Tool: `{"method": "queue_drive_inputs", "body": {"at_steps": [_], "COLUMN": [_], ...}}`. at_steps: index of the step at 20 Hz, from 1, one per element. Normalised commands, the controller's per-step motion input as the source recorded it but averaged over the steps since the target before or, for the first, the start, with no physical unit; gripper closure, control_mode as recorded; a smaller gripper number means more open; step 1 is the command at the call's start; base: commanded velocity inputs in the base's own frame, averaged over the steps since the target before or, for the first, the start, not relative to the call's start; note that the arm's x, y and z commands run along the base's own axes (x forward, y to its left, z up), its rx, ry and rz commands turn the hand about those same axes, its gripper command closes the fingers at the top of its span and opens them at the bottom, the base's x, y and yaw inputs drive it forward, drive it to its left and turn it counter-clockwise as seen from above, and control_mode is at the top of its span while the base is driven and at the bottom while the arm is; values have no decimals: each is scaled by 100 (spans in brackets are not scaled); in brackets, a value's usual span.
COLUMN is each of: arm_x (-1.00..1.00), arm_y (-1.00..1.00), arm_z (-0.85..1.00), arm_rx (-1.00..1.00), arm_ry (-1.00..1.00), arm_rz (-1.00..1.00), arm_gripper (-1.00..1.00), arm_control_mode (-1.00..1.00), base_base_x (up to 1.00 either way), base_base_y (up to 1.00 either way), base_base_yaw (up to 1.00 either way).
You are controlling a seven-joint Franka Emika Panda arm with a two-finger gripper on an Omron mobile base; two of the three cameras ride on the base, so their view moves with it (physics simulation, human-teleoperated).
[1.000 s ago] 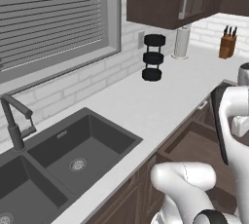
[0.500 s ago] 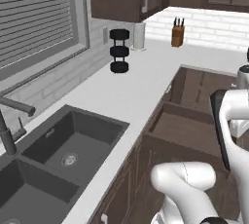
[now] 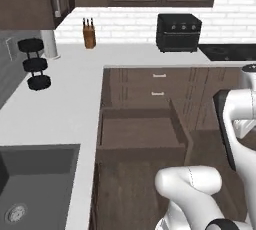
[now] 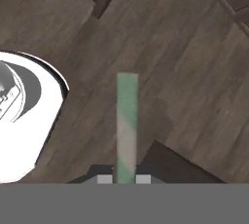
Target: Take a straw from the drawer in front and place it inside the glass cup on the dining counter.
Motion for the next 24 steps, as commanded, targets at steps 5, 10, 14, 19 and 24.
{"method": "queue_drive_inputs", "body": {"at_steps": [5, 10, 14, 19, 24], "arm_x": [0, 0, 0, 0, 0], "arm_y": [0, 0, 0, 0, 0], "arm_z": [0, 0, 0, 0, 0], "arm_rx": [0, 0, 0, 0, 0], "arm_ry": [0, 0, 0, 0, 0], "arm_rz": [0, 0, 0, 0, 0], "arm_gripper": [100, 100, 100, 100, 100], "arm_control_mode": [100, 100, 100, 100, 100], "base_base_x": [-16, 15, 53, 53, 77], "base_base_y": [-5, -32, -74, -85, -25], "base_base_yaw": [-82, -71, -38, -16, -1]}}
